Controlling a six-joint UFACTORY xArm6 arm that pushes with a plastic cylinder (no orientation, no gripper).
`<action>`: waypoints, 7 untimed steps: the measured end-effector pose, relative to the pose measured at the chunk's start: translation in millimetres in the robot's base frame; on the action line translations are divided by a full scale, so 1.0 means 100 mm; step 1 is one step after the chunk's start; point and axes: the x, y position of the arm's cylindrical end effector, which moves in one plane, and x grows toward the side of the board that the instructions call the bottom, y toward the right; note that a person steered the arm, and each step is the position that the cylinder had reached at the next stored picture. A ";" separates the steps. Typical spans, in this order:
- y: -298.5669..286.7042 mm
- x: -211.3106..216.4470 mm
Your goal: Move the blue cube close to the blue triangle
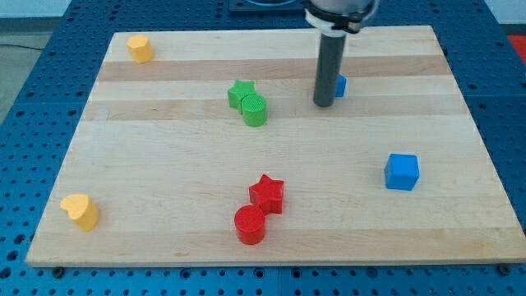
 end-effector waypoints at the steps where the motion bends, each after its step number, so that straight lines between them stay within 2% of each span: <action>1: 0.04 -0.12; 2: 0.48 -0.39; 3: 0.69 -0.84; 4: 0.70 -1.04; 5: 1.01 -0.08; 6: 1.24 1.25; 7: 1.60 1.78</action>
